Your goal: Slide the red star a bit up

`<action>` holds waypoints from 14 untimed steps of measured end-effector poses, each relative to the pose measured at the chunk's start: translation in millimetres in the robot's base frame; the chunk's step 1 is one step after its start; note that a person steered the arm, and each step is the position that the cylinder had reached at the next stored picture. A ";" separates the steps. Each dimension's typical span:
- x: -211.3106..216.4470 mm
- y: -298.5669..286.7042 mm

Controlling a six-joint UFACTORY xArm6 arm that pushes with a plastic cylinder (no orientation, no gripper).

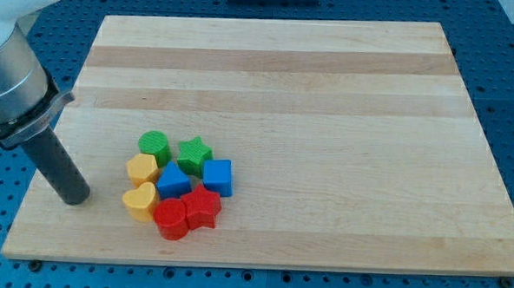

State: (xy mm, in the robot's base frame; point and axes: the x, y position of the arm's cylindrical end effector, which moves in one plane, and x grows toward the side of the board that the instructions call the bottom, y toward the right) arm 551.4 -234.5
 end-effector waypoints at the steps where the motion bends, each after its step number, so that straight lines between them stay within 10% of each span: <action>1: -2.4 0.0; 6: -52.1 109.5; 11: -53.1 30.9; 14: -66.2 129.6</action>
State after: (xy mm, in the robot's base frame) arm 485.2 -104.9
